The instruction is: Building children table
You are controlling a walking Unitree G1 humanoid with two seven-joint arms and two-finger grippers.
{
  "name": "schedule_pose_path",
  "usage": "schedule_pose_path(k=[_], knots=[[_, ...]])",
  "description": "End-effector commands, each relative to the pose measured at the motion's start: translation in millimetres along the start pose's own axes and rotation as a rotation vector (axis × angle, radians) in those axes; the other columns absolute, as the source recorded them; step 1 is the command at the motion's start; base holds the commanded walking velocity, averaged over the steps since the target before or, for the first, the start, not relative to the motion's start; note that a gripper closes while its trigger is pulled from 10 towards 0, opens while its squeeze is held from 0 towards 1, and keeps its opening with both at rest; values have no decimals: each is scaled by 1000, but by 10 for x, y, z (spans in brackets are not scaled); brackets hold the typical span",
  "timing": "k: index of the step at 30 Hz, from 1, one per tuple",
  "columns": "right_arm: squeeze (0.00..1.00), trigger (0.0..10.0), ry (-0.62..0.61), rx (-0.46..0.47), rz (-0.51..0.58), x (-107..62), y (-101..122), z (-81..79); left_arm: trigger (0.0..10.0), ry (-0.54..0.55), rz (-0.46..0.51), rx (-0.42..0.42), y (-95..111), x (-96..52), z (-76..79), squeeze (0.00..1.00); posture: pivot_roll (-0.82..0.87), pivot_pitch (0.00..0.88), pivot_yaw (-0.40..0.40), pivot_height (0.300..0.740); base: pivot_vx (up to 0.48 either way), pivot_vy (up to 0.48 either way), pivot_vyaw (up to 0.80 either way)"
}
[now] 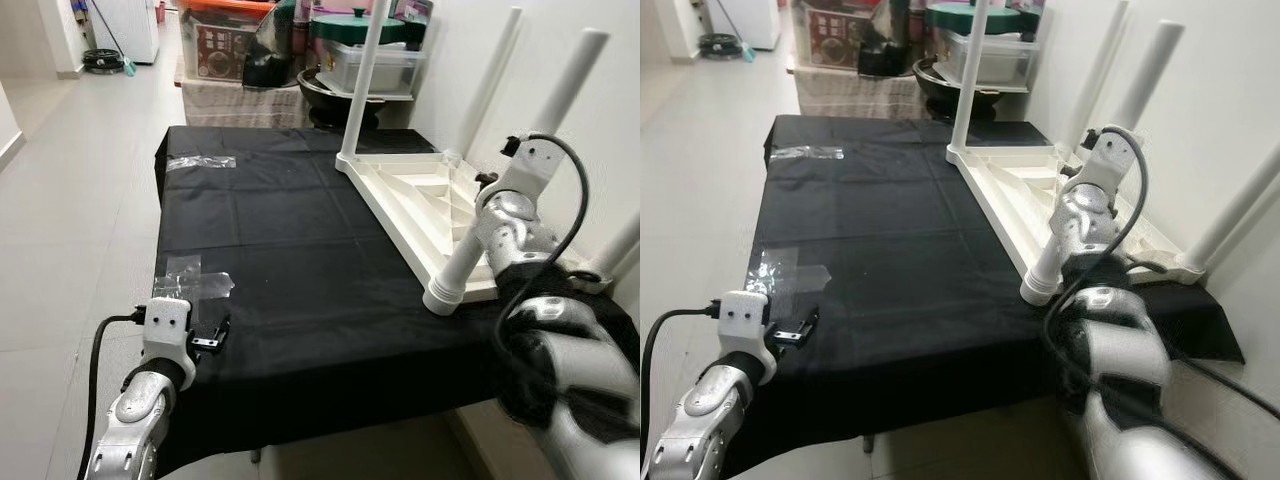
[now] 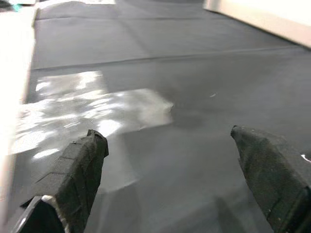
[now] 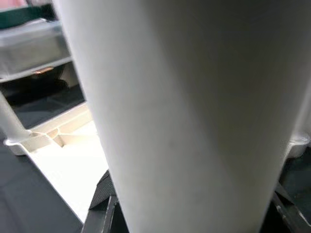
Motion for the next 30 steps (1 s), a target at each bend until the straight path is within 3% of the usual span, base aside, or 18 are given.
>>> schedule_pose_path(k=[1, 4, 5, 6, 7, 8, 9, 15, 16, 17, 18, 24, 26, 27, 29, 30], knots=[[0, 10000, 86, -2, -304, -118, -711, -93, 10000, -29, -3, 4, 5, 29, 64, 0, 64, 0, -101, 740, 0, 0, 0], [0, 10000, 194, -14, -264, -100, -608, -161, 10000, -28, -3, 8, 6, 25, 43, 0, 61, 0, -104, 740, 0, 0, 0], [1000, 10000, 277, -6, -191, -8, -374, -115, 10000, -23, -4, 12, 0, 19, 12, 0, 55, 0, -109, 740, 0, 0, 0], [1000, 10000, 277, -6, -191, -8, -374, -115, 10000, -23, -4, 12, 0, 19, 12, 0, 55, 0, -109, 740, 0, 0, 0], [937, 10000, 445, -24, -97, 111, 55, -22, 10000, -16, -4, 16, -4, 17, -16, 0, 51, 0, -112, 740, 0, 0, 0], [937, 10000, 445, -24, -97, 111, 55, -22, 10000, -16, -4, 16, -4, 17, -16, 0, 51, 0, -112, 740, 0, 0, 0], [0, 10000, 584, -59, -64, 143, 364, 53, 10000, -17, -1, 13, -2, 22, -7, 0, 47, 0, -112, 740, 0, 0, 0], [0, 10000, 671, -139, -32, 145, 576, 141, 10000, -21, 1, 10, -3, 28, 12, 0, 42, 0, -109, 740, 0, 0, 0], [0, 2314, 658, -148, -40, 160, 585, 187, 10000, -23, 1, 10, -6, 33, 22, 0, 35, 0, -106, 740, 0, 0, 0], [0, 2314, 658, -148, -40, 160, 585, 187, 10000, -23, 1, 10, -6, 33, 22, 0, 35, 0, -106, 740, 0, 0, 0], [0, 0, 650, -129, -68, 177, 545, 247, 10000, -30, 0, 8, -10, 47, 43, 0, 34, 0, -105, 740, 0, 0, 0], [0, 0, 569, -80, -166, 211, 220, 268, 10000, -40, 4, 5, 5, 59, 69, 0, 42, 0, -108, 740, 0, 0, 0], [0, 0, 166, 21, -193, 246, -175, 382, 10000, -37, 1, 8, -5, 49, 56, 0, 40, 0, -103, 740, 0, 0, 0], [0, 0, 166, 21, -193, 246, -175, 382, 10000, -37, 1, 8, -5, 49, 56, 0, 40, 0, -103, 740, 0, 0, 0], [0, 0, -69, 57, -231, 133, -486, 348, 10000, -37, -1, 9, -7, 43, 53, 0, 50, 0, -99, 740, 0, 0, 0], [0, 0, -69, 57, -231, 133, -486, 348, 10000, -37, -1, 9, -7, 43, 53, 0, 50, 0, -99, 740, 0, 0, 0]])
Point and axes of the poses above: a point about 5 cm out from each wrist's last joint towards the gripper, its own x axis pointing out of the wrist towards the gripper, its own y axis along the axis of the wrist's last joint, z = x × y, the point moved 1 cm from there along x, pointing out of the wrist towards the gripper
